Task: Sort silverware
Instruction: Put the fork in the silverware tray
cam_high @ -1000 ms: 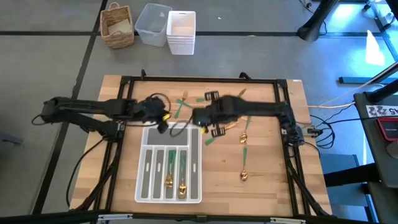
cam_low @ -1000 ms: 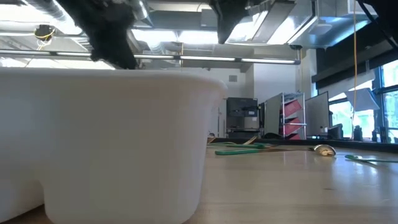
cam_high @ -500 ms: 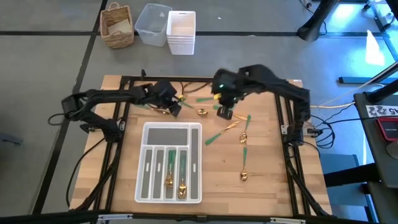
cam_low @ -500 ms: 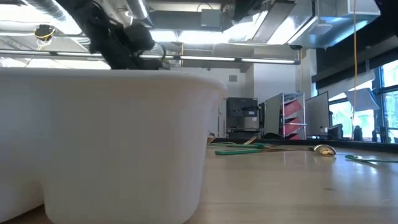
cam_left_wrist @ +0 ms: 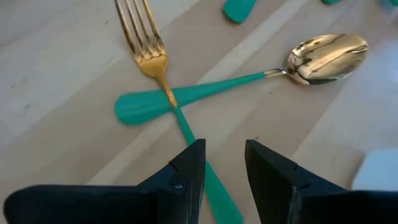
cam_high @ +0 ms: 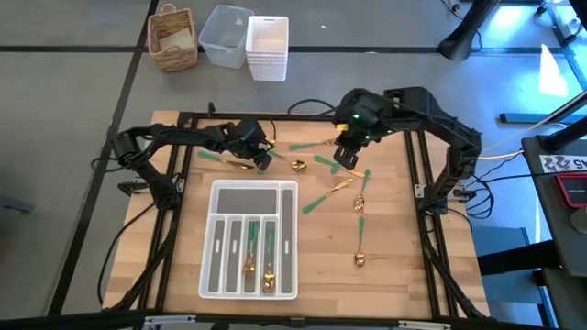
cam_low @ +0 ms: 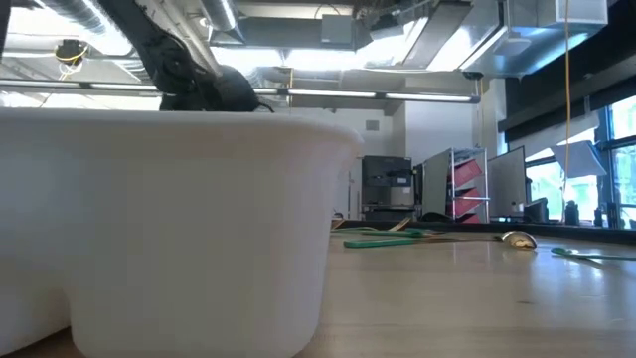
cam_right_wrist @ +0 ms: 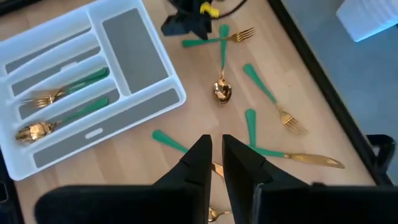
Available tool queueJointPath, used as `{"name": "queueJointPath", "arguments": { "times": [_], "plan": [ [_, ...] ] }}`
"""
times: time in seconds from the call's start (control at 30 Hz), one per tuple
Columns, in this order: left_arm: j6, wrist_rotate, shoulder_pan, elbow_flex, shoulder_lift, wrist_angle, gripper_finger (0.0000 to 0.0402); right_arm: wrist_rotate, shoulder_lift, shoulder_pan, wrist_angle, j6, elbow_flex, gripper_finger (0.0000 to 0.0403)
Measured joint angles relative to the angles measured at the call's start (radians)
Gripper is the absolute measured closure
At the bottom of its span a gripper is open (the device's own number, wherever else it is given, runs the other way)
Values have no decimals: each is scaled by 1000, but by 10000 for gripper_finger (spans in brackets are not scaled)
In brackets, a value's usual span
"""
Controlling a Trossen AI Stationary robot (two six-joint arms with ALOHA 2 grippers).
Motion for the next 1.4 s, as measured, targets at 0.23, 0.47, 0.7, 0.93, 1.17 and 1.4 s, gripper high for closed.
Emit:
{"name": "queueJointPath", "arguments": {
  "times": [0.23,0.47,0.7,0.93,1.17,1.4],
  "plan": [
    [18,-15,0,119,97,-45,295,3,-59,0,0,5,0,363],
    [41,-93,0,239,155,-262,295,4,-97,0,0,32,0,363],
    [14,-102,0,248,166,-269,295,4,-98,1,0,26,0,363],
    [0,-114,0,249,241,-262,295,4,-98,1,0,21,0,363],
    [-31,-138,0,251,256,-235,295,3,-98,1,0,18,0,363],
    [22,-215,-4,254,258,-248,297,3,-98,1,0,18,0,363]
  ]
}}
